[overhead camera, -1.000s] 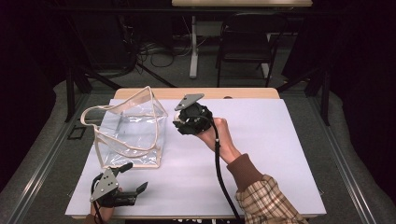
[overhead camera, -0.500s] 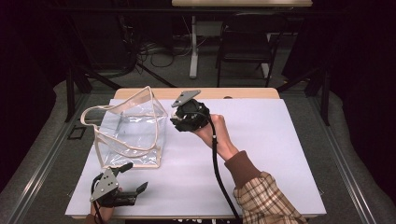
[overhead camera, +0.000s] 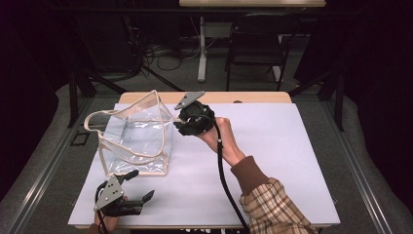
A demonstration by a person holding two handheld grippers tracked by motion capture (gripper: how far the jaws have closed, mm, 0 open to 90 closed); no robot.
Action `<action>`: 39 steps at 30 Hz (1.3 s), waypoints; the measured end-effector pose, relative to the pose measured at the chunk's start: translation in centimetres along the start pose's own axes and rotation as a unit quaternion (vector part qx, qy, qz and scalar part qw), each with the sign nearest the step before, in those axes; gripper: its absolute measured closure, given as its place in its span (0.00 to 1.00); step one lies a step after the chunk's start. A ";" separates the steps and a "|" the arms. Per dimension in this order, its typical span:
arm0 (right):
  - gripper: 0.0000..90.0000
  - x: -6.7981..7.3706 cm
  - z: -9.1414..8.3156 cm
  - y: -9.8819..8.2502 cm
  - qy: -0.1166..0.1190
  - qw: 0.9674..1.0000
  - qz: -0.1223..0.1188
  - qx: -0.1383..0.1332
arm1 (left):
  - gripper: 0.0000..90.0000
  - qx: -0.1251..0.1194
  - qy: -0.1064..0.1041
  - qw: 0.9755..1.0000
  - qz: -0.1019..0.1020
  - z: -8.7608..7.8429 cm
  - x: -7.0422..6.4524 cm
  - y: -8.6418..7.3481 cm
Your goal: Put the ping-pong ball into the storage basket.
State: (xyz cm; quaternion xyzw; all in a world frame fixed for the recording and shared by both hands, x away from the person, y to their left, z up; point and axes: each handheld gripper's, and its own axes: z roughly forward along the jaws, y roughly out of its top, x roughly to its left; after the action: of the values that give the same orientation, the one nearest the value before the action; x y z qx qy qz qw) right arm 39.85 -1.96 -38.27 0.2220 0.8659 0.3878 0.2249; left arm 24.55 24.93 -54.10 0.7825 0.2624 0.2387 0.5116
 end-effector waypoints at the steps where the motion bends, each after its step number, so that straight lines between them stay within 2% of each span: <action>1: 0.57 0.0 0.0 0.1 0.000 1.000 -0.002 -0.001 | 0.18 0.000 0.000 1.000 0.000 0.0 0.0 0.0; 39: 0.57 0.5 -0.1 3.8 -0.004 1.000 -0.020 -0.009 | 0.18 -0.001 -0.001 1.000 0.000 0.0 0.0 0.0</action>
State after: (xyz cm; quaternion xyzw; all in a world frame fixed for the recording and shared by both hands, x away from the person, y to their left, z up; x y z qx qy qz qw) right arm 40.12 0.52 -35.40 0.2044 0.8658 0.3901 0.2377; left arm 24.56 24.92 -54.10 0.7822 0.2618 0.2378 0.5129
